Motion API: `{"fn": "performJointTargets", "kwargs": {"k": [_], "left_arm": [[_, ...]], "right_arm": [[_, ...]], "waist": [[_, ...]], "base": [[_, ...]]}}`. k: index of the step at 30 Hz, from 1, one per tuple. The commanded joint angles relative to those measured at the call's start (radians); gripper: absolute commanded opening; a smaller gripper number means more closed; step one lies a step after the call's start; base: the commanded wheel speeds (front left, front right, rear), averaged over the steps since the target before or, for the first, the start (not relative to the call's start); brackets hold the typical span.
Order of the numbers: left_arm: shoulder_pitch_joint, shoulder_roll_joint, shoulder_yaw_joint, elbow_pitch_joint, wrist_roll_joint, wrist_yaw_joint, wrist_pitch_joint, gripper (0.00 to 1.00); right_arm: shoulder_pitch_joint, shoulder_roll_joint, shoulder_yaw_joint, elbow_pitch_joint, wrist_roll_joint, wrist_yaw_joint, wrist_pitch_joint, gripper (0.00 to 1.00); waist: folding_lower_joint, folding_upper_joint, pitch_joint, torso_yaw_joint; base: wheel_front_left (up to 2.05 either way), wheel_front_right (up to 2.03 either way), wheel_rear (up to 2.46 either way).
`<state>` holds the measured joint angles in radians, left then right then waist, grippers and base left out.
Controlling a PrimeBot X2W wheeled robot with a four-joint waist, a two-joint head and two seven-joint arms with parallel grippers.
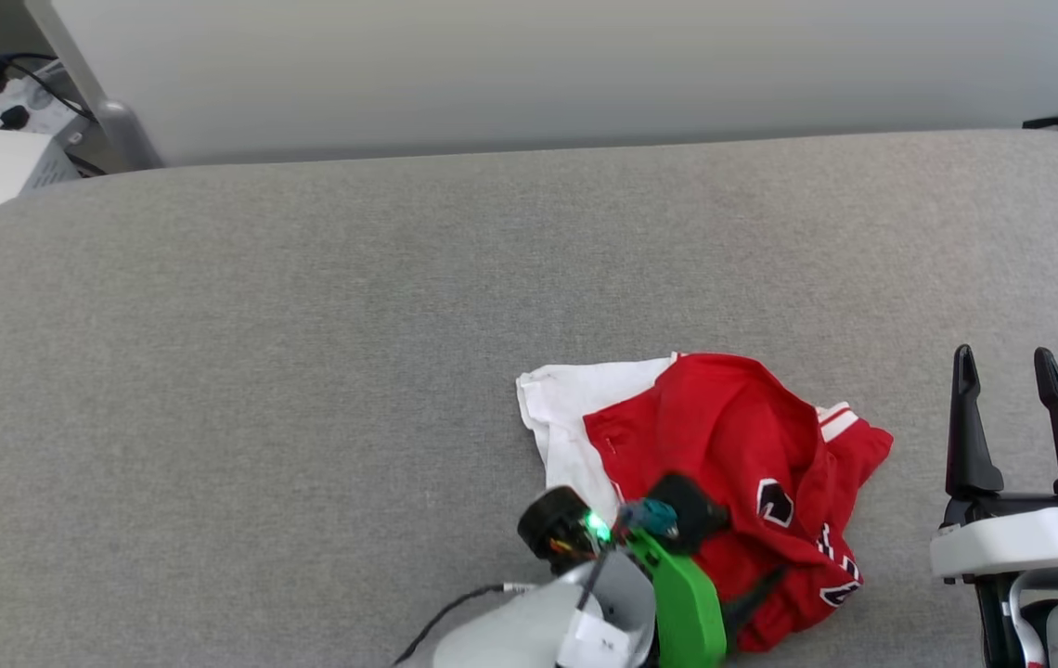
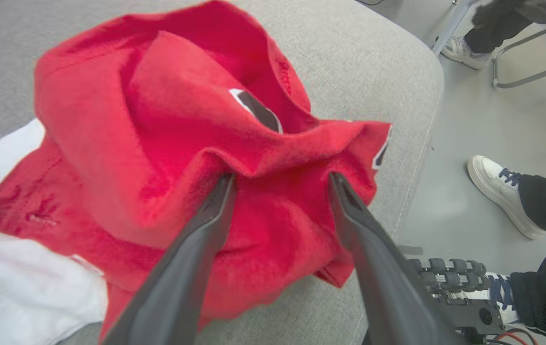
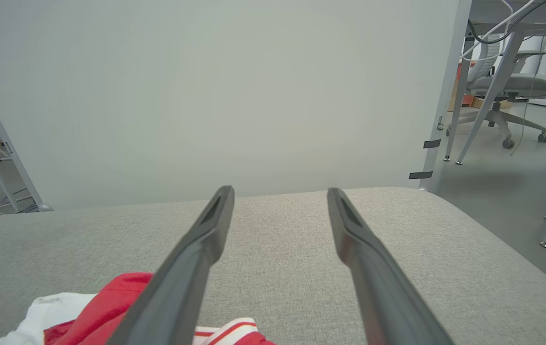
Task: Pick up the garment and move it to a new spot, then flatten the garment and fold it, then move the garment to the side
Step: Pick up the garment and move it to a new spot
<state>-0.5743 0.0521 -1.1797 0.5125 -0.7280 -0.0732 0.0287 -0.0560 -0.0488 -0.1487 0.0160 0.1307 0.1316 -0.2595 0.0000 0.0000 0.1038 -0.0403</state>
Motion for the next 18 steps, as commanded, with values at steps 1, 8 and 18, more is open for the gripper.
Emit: {"fn": "performJointTargets", "kwargs": {"k": [1, 8, 18], "left_arm": [[-0.030, -0.002, 0.023, 0.003, -0.015, 0.012, -0.029, 1.00], [-0.083, 0.027, 0.165, -0.001, -0.062, 0.063, -0.168, 1.00], [0.049, 0.233, 0.406, -0.092, -0.075, 0.172, -0.289, 1.00]], "right_arm": [[0.018, -0.002, 0.004, 0.002, 0.001, -0.001, -0.002, 1.00], [0.051, -0.001, 0.001, 0.000, -0.013, -0.001, -0.002, 1.00], [0.098, -0.001, 0.048, -0.018, -0.026, -0.001, -0.002, 1.00]], "waist": [[0.0000, 0.0000, -0.025, 0.023], [0.0000, 0.0000, -0.083, 0.073], [0.0000, 0.0000, -0.117, 0.102]], "base": [[0.00, 0.00, 0.00], [0.00, 0.00, 0.00], [0.00, 0.00, 0.00]]}}
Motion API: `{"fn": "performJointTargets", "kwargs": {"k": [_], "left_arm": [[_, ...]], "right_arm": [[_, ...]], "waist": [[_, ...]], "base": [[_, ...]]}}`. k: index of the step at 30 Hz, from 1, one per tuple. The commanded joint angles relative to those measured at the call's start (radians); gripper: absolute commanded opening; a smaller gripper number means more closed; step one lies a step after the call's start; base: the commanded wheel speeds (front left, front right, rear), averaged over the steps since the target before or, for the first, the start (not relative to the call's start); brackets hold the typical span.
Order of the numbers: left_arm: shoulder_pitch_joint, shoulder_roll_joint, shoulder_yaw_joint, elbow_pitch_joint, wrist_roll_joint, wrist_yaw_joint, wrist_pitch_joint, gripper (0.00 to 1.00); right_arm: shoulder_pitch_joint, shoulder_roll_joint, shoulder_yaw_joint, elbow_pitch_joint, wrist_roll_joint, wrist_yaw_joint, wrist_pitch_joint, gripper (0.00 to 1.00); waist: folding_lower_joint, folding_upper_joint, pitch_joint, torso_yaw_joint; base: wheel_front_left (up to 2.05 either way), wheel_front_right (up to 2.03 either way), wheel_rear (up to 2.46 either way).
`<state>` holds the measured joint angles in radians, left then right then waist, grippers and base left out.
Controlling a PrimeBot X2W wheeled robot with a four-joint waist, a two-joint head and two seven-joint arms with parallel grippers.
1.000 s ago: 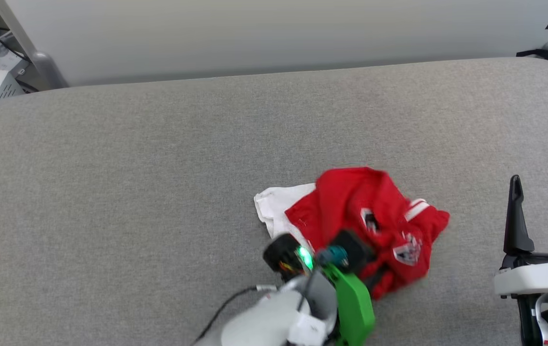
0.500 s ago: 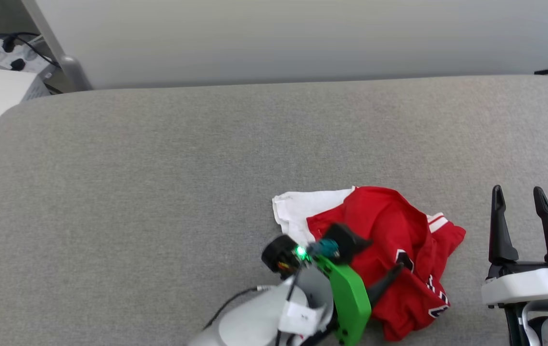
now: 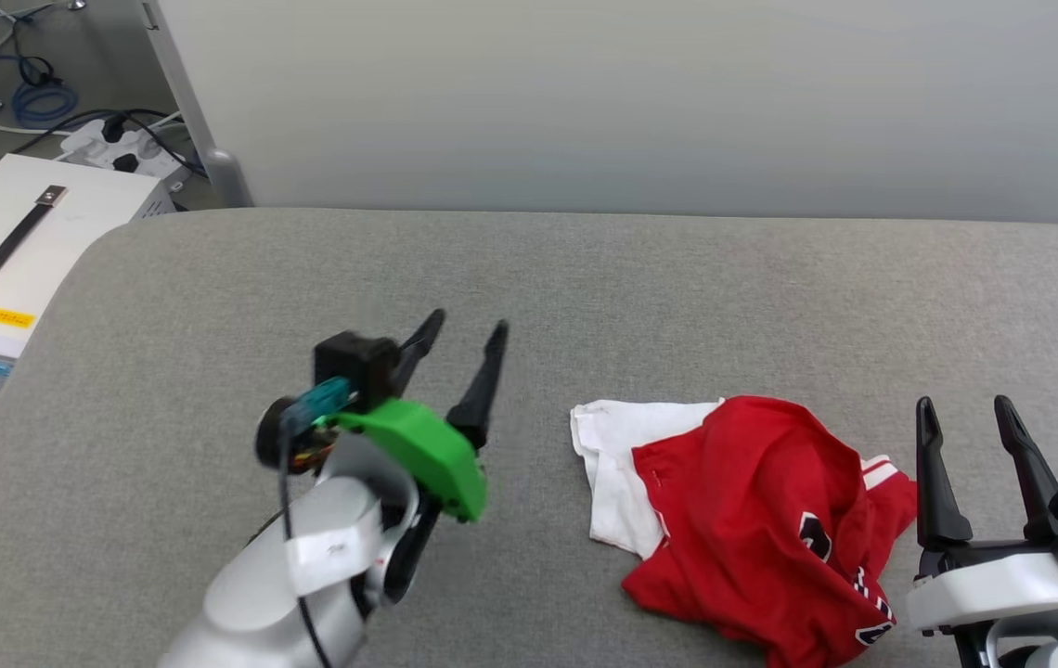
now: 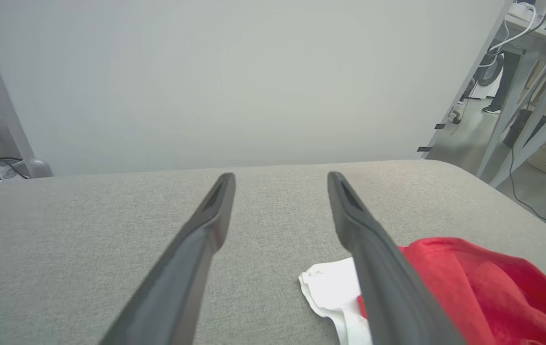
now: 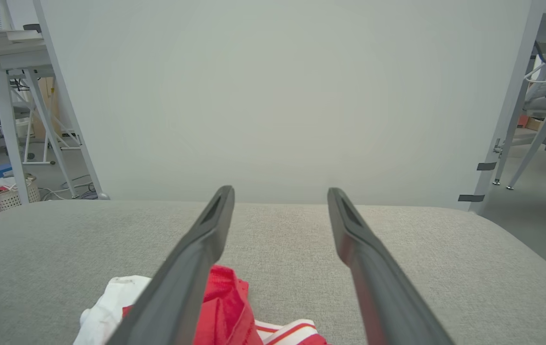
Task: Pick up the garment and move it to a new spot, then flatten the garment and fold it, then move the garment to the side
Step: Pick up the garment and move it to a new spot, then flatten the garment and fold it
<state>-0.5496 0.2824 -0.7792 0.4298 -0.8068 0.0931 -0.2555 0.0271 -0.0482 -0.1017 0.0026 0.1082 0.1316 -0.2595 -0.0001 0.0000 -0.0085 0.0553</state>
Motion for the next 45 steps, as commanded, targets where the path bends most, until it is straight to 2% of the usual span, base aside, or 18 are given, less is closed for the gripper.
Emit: {"fn": "performJointTargets", "kwargs": {"k": [1, 5, 12, 21, 31, 36, 45], "left_arm": [[0.047, 0.013, 0.032, -0.036, 0.016, 0.011, -0.005, 1.00], [0.188, 0.030, 0.157, -0.155, 0.082, 0.027, -0.006, 1.00], [0.396, -0.030, 0.293, -0.255, 0.202, -0.004, -0.006, 1.00], [0.420, -0.089, 0.340, -0.222, 0.295, -0.064, -0.006, 1.00], [0.364, -0.113, 0.354, -0.173, 0.306, -0.083, 0.008, 1.00], [0.281, -0.121, 0.334, -0.149, 0.297, -0.084, 0.119, 1.00], [0.075, -0.128, 0.251, -0.048, 0.299, -0.078, 0.486, 1.00]], "right_arm": [[0.019, -0.002, 0.003, -0.007, -0.004, -0.001, -0.002, 1.00], [0.034, -0.009, 0.021, -0.008, 0.005, -0.001, -0.002, 1.00], [0.048, -0.011, 0.027, -0.016, 0.015, -0.001, -0.002, 1.00], [0.043, -0.015, 0.036, -0.011, 0.022, -0.001, -0.002, 1.00], [0.034, -0.017, 0.055, -0.027, 0.012, -0.001, -0.002, 1.00], [0.023, -0.020, 0.057, -0.036, 0.004, -0.001, -0.002, 1.00], [-0.019, -0.020, 0.083, -0.040, -0.004, -0.001, -0.002, 1.00]], "waist": [[0.0001, 0.0000, -0.004, 0.009], [0.0001, 0.0000, -0.005, 0.016], [0.0001, 0.0000, -0.003, 0.017], [0.0001, 0.0000, -0.010, 0.012], [0.0001, 0.0000, 0.036, -0.029], [0.0001, 0.0000, 0.086, -0.055], [0.0001, 0.0000, 0.189, -0.118]], "base": [[0.00, 0.00, 0.00], [0.00, 0.00, 0.00], [0.00, 0.00, 0.00], [0.00, 0.00, 0.00], [0.00, 0.00, 0.00], [0.00, 0.00, 0.00], [0.00, 0.00, 0.00]]}}
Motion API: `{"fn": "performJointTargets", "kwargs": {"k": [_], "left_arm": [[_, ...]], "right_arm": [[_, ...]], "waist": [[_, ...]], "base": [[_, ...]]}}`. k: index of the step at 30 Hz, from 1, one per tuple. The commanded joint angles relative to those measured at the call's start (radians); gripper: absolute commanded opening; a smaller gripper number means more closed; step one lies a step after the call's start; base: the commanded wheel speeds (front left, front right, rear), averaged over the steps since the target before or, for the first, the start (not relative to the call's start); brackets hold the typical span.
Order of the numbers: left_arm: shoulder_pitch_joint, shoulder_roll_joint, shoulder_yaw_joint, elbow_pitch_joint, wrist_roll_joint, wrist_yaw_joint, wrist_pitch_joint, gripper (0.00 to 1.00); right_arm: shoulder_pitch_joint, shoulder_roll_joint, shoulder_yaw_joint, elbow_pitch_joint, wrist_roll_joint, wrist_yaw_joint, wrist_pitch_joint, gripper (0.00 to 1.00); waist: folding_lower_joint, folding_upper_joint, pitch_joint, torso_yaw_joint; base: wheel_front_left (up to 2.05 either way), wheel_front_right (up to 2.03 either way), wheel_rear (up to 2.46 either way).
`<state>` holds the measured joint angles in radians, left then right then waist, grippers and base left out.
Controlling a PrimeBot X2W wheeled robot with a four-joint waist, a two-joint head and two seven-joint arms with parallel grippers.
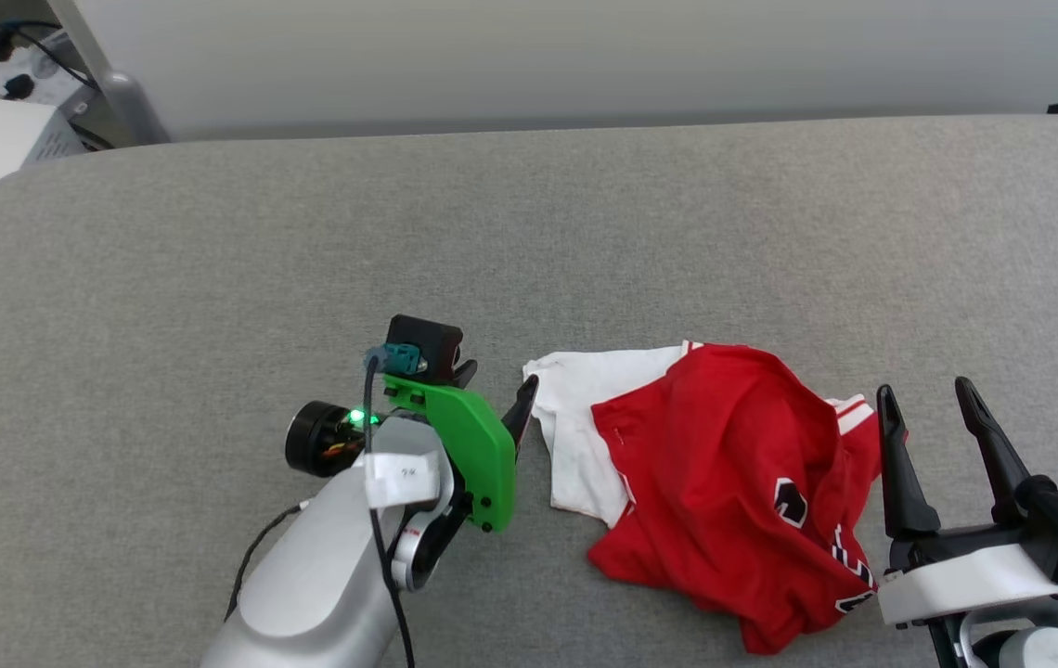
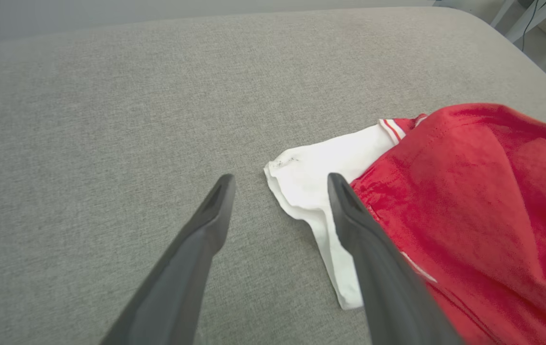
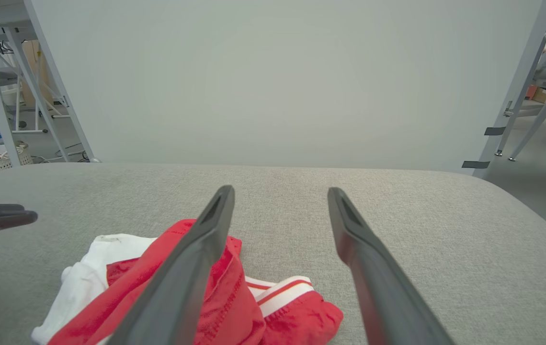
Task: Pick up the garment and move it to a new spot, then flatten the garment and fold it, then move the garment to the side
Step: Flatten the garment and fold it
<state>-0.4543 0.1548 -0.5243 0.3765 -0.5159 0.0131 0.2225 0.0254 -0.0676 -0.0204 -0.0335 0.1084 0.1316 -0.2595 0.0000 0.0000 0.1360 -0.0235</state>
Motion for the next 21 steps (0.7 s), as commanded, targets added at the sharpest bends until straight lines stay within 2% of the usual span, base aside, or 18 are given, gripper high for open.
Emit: {"fn": "performJointTargets", "kwargs": {"k": [1, 4, 8, 19, 20, 21], "left_arm": [[-0.039, 0.003, -0.011, 0.021, 0.014, 0.004, 0.039, 1.00], [-0.094, 0.001, -0.020, 0.067, 0.018, 0.010, 0.101, 1.00], [-0.143, -0.001, -0.027, 0.132, 0.030, 0.021, 0.128, 1.00], [-0.202, 0.000, -0.058, 0.299, 0.059, 0.014, 0.122, 1.00], [-0.203, -0.001, -0.062, 0.311, 0.058, 0.009, 0.126, 0.48], [-0.204, -0.003, -0.064, 0.322, 0.055, 0.003, 0.125, 0.13]], "right_arm": [[-0.023, -0.001, 0.006, -0.003, -0.004, -0.001, -0.002, 1.00], [-0.039, 0.001, 0.012, 0.001, -0.004, -0.001, -0.002, 1.00], [-0.052, 0.004, 0.018, 0.003, -0.003, -0.001, -0.002, 1.00], [-0.070, 0.011, 0.028, 0.001, -0.005, -0.001, -0.002, 1.00], [-0.070, 0.011, 0.027, 0.000, -0.005, -0.001, -0.002, 1.00], [-0.071, 0.012, 0.025, 0.000, -0.006, -0.001, -0.002, 1.00]], "waist": [[0.0000, 0.0000, 0.053, -0.048], [0.0000, 0.0000, 0.079, -0.074], [0.0000, 0.0000, 0.108, -0.102], [0.0000, 0.0000, 0.157, -0.138], [0.0000, 0.0000, 0.158, -0.137], [0.0000, 0.0000, 0.159, -0.135]], "base": [[0.00, 0.00, 0.00], [0.00, 0.00, 0.00], [0.00, 0.00, 0.00], [0.00, 0.00, 0.00], [0.00, 0.00, 0.00], [0.00, 0.00, 0.00]]}}
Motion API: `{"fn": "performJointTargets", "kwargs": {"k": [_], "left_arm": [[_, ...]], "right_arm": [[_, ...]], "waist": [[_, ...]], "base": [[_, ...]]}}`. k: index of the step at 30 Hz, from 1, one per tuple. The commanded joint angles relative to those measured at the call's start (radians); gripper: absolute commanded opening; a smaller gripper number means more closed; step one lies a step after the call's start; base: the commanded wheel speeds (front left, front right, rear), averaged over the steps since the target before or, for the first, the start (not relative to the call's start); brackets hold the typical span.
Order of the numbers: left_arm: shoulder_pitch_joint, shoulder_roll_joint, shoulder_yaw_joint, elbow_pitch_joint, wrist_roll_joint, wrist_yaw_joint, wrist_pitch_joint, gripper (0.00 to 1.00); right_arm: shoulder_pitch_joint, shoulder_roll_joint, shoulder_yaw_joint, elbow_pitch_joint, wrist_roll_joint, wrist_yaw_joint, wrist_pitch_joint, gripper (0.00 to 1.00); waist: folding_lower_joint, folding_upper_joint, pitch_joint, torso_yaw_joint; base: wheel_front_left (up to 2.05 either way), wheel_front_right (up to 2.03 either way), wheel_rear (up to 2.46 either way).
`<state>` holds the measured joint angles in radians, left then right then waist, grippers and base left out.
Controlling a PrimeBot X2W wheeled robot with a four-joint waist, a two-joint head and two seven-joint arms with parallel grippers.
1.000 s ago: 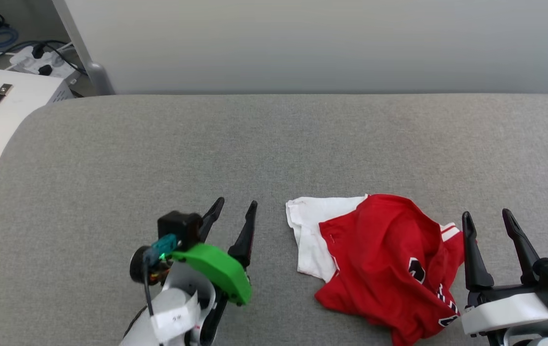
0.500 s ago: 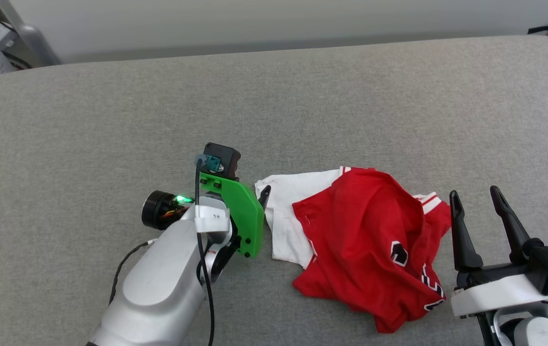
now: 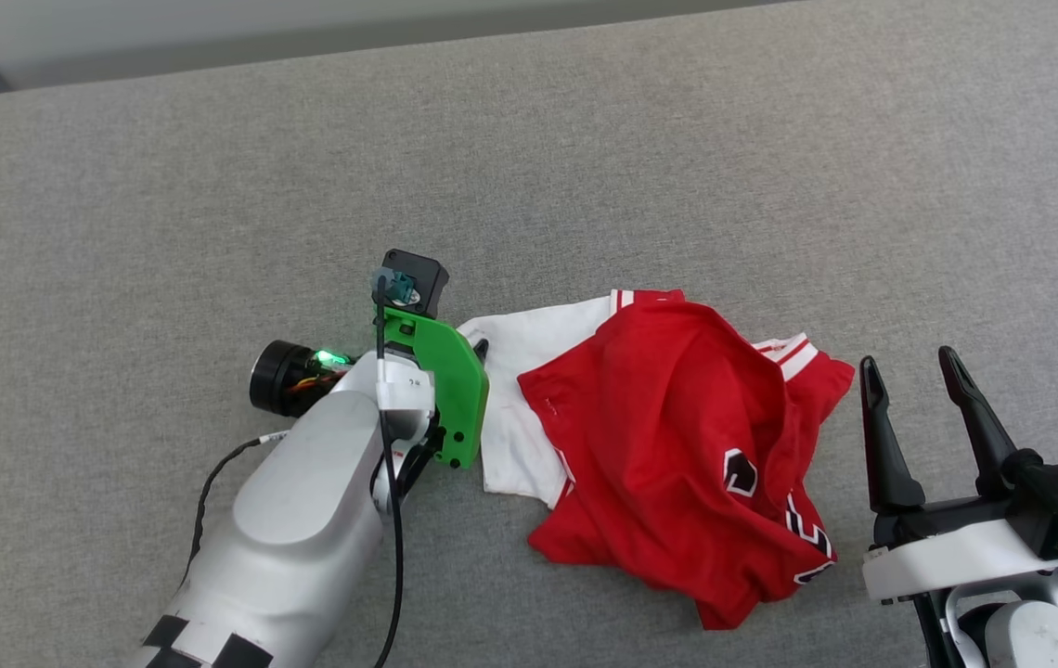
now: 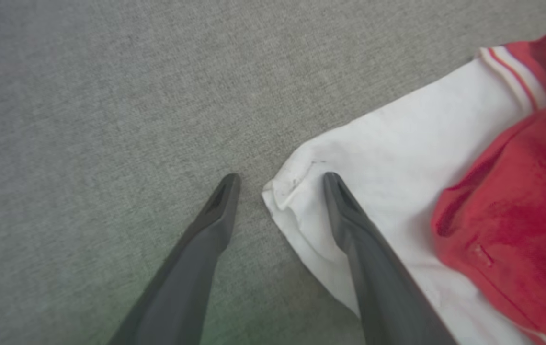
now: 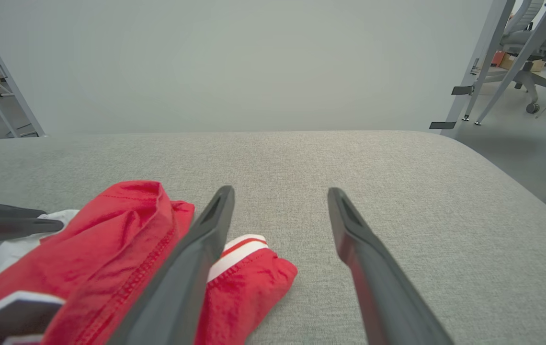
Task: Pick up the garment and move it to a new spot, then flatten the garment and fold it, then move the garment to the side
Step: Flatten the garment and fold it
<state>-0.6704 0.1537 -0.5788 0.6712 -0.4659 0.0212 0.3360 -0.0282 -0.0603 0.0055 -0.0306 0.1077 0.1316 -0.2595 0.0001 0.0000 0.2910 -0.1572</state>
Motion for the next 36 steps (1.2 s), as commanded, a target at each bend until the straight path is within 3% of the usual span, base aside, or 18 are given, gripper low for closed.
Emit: {"fn": "performJointTargets", "kwargs": {"k": [1, 13, 24, 30, 36], "left_arm": [[0.012, -0.003, -0.011, 0.033, 0.004, -0.009, 0.006, 0.00], [-0.022, -0.002, 0.072, 0.055, -0.038, -0.002, -0.243, 0.00], [-0.040, 0.102, 0.200, -0.033, -0.080, 0.026, -0.442, 0.00], [0.021, 0.173, 0.258, -0.039, -0.119, 0.051, -0.431, 0.00], [0.109, 0.199, 0.272, 0.013, -0.153, 0.052, -0.396, 0.00]], "right_arm": [[-0.017, 0.005, -0.002, -0.001, -0.005, -0.001, -0.002, 1.00], [-0.007, 0.004, -0.007, 0.021, -0.015, -0.001, -0.002, 1.00], [0.031, 0.001, -0.020, 0.037, -0.016, -0.001, -0.002, 1.00], [0.036, 0.002, -0.029, 0.041, -0.018, -0.001, -0.002, 1.00], [0.025, 0.002, -0.033, 0.048, -0.020, -0.001, -0.002, 1.00]], "waist": [[-0.0001, 0.0000, 0.004, 0.000], [-0.0001, 0.0000, -0.080, 0.055], [-0.0001, 0.0000, -0.153, 0.121], [-0.0001, 0.0000, -0.158, 0.156], [-0.0001, 0.0000, -0.148, 0.172]], "base": [[0.00, 0.00, 0.00], [0.00, 0.00, 0.00], [0.00, 0.00, 0.00], [0.00, 0.00, 0.00], [0.00, 0.00, 0.00]]}}
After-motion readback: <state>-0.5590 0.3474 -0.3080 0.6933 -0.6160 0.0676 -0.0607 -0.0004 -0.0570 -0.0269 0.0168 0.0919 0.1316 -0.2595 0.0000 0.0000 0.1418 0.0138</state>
